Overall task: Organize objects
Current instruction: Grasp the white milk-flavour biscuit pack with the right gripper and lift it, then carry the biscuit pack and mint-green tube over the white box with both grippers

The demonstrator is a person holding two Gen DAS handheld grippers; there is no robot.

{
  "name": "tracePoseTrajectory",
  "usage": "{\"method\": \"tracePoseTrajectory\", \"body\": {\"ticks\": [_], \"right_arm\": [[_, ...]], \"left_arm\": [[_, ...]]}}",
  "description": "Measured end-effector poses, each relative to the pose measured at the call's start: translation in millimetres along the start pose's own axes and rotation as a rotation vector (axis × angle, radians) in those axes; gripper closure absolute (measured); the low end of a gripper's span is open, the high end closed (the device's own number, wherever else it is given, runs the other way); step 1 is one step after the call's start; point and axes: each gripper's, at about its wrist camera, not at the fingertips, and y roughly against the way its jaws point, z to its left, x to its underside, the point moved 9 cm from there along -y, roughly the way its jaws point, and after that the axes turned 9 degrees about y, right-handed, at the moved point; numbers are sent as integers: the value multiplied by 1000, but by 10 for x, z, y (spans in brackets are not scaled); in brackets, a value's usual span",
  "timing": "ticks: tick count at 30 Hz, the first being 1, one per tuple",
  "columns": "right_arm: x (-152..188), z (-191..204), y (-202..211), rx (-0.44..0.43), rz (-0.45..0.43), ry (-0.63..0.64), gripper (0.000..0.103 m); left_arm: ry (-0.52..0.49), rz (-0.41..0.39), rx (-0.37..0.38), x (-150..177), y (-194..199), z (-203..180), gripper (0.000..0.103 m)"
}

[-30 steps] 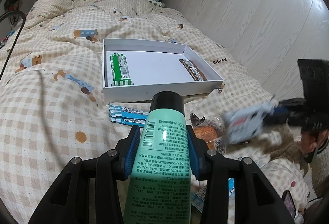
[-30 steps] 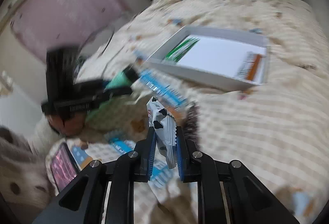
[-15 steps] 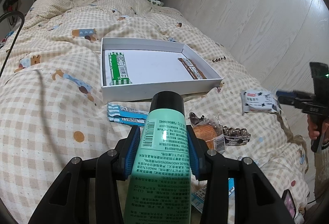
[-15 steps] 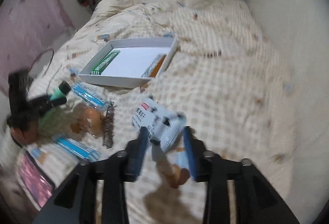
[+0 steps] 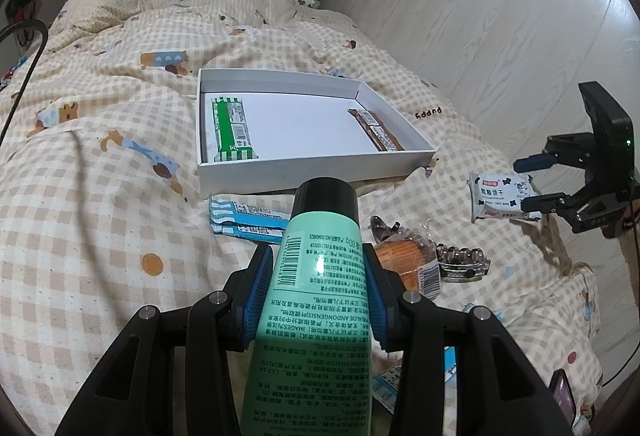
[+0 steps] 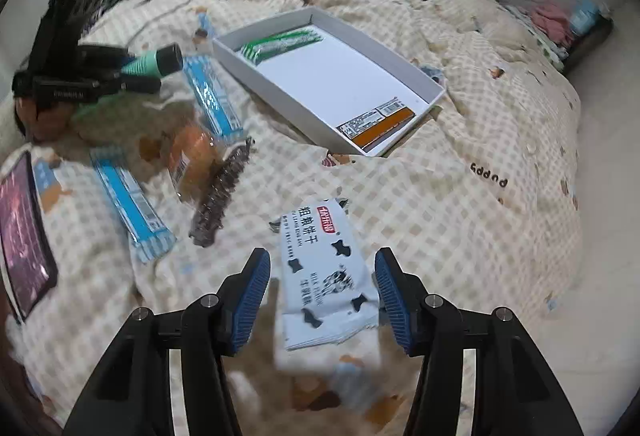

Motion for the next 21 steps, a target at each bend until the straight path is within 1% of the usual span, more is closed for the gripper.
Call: {"method": "tracePoseTrajectory", "body": {"ticks": [2,5,6,8,11,12,14,16,18,21], "right_arm": [[21,29,-34,-8,27,46,47],[48,78,-88,40,81,176,47],[50,84,-119,43,98,198,47],[49,108,-161,21,124,212,47],[64,117,-218,28,170,247,47],[69,123,-237,27,183,250,47],[73,135,-262,23,201,244,54],[77,138,-265,39,219,228,55],[52,123,-235,34,214,180,55],[-1,82,-137,20,172,68,55]], "left_arm": [[1,3,1,4,-1,7,56],[1,4,1,8,-2,6,56],[1,4,1,6,0,6,56],[1,3,1,6,0,6,56],[2,3,1,6,-1,5,56],[2,4,1,7,-1,5,56],[1,3,1,6,1,5,56],[1,3,1,5,-1,4,56],[0,2,1,6,-4,7,56],[1,0,1,1,2,7,56]]}}
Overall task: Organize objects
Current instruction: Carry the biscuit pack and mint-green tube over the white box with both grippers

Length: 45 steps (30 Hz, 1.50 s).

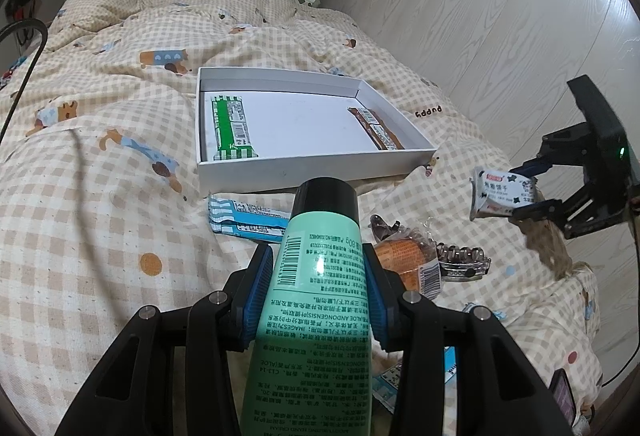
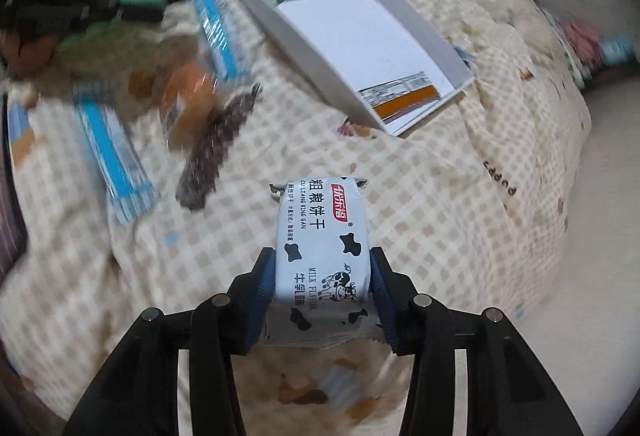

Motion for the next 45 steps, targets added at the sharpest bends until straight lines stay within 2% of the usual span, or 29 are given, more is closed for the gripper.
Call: {"method": "tracePoseTrajectory", "body": {"ticks": [5,10,14,18,22,25,27,31,33,37,39,41,43,45], "right_arm": [[-16,52,194,-69,-107,-166,55],[-66,235,295,-211,-227,-289,55],[-114,338,323,-274,-297,-332,55],[-186,392,274,-280,-357,-375,55],[-362,379,266,-359,-448,-443,55],[-526,259,358,-353,-512,-458,55],[-643,139,446,-348,-562,-477,55],[-932,-146,651,-278,-666,-515,55],[-1100,-278,754,-293,-732,-548,55],[-1326,-544,890,-289,-848,-630,55],[-1396,-690,914,-257,-908,-677,55],[-1446,-866,891,-174,-983,-712,55],[-1448,-1017,779,-91,-1021,-770,55],[-1424,-1116,598,-81,-1043,-828,55]], "left_arm": [[-1,0,0,-2,9,3,56],[0,2,-1,3,17,2,56],[0,5,-5,11,12,-5,56],[2,8,-6,16,7,-9,56],[15,23,5,-12,-6,-3,56],[15,13,16,-152,64,-30,56],[-9,-28,8,-318,155,-74,56],[-69,-122,-15,-783,333,-226,56],[-101,-163,-7,-998,409,-341,56],[-166,-302,18,-1503,572,-605,56],[-159,-359,36,-1723,590,-680,56],[-138,-424,60,-1917,567,-688,56],[-121,-486,57,-2054,432,-599,56],[-101,-475,63,-2072,184,-466,56]]}}
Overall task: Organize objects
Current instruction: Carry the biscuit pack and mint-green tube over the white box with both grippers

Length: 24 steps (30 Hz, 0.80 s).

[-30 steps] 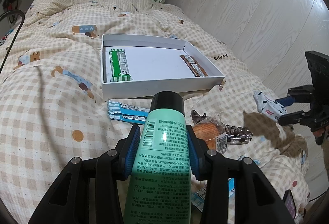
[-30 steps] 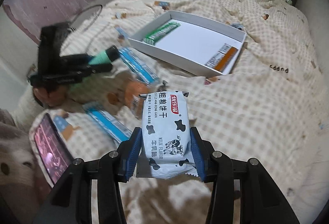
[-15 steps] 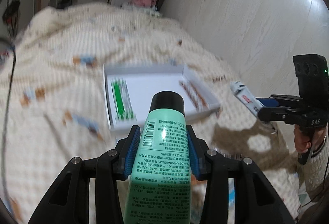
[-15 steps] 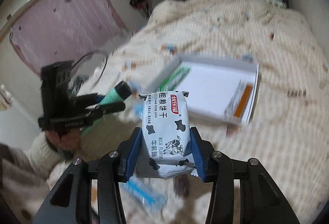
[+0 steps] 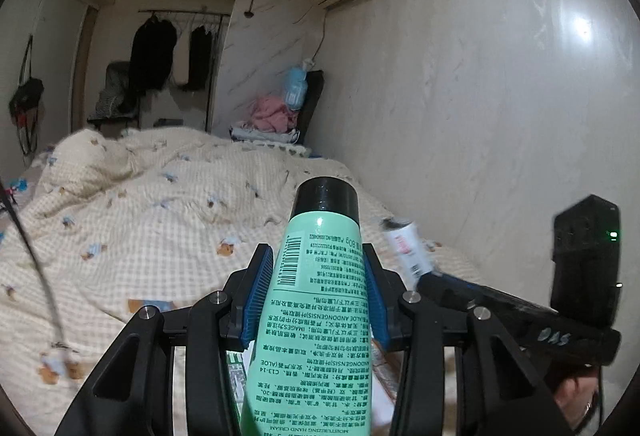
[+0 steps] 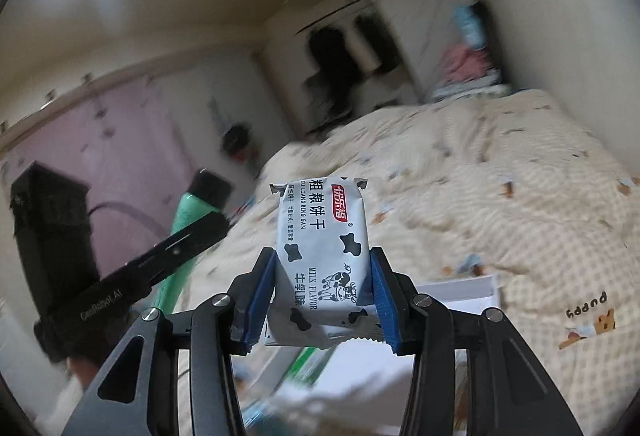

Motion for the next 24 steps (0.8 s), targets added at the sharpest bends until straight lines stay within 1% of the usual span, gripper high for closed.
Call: {"method": "tracePoseTrajectory", "body": {"ticks": [1,3,5,8,10,13,15,17,21,24], "right_arm": [[80,-88,-55,3,-10,-29,55],[257,-226,-126,4,-12,-88,55],[468,-361,-194,1,22,-143,55],[721,-494,-286,38,113,-161,55],[812,-563,-309,53,148,-180,55],[827,-580,-312,37,156,-197,55],[838,-575,-308,40,164,-188,55],[874,-557,-311,50,174,-174,55],[977,-577,-378,84,203,-151,55],[1029,-582,-427,105,223,-124,55]], "left_arm": [[63,52,6,149,-205,143,56],[174,130,3,436,-453,383,56],[214,184,-26,659,-593,529,56],[193,248,-85,901,-748,630,56],[181,269,-107,979,-795,650,56],[144,269,-129,1035,-796,633,56],[135,289,-110,1088,-835,604,56],[145,327,-97,1212,-882,582,56],[153,349,-113,1361,-951,548,56],[124,356,-127,1411,-1012,518,56]]}}
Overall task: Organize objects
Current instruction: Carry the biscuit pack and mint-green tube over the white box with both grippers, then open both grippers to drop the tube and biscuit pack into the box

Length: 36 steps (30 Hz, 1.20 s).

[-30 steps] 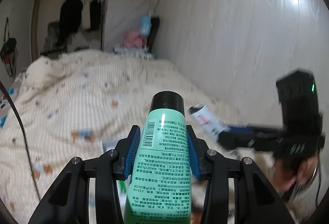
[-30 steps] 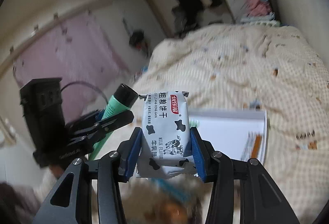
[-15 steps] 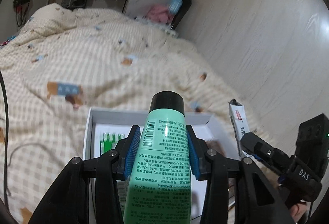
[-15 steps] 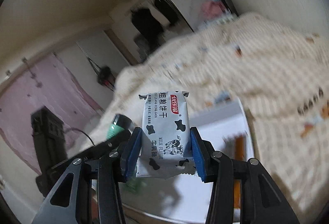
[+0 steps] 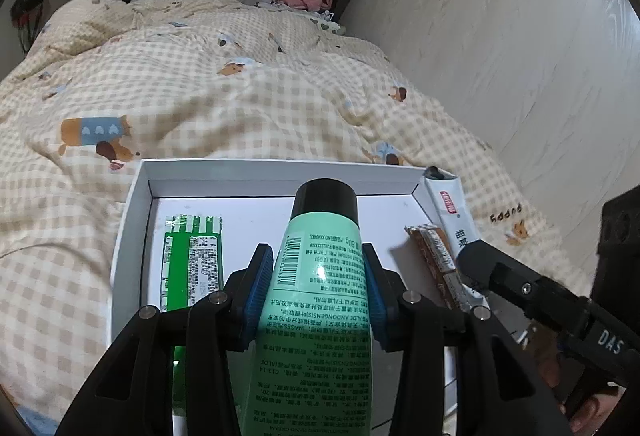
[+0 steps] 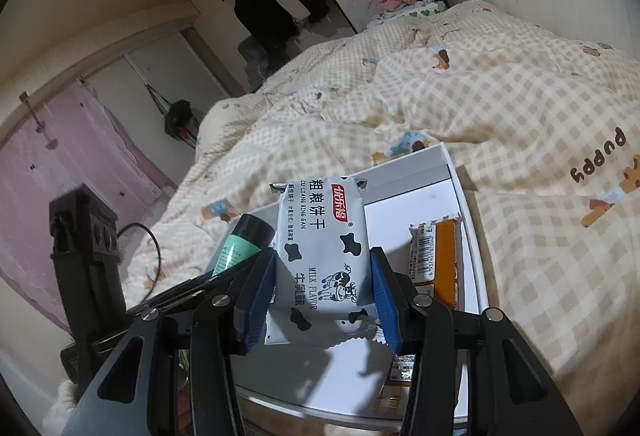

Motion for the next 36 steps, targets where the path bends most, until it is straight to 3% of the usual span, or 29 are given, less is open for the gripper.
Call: {"method": "tracePoseTrajectory", "body": {"ticks": [3,13,25,31,36], "right_arm": [[43,22,-37,31,23,39,55],[210,57,-123,197,116,179,55],[291,81,-197,207,163,214,55],[311,85,-231,212,177,225,55],[309,85,-232,209,173,224,55]], "left_arm": [[-25,-26,-36,-30,-29,11,56],[57,-26,-76,-142,-170,215,56],[26,-33,-145,-109,-110,233,56],[39,-19,-139,-99,-123,250,55],[10,-29,-125,-104,-83,181,41]]}}
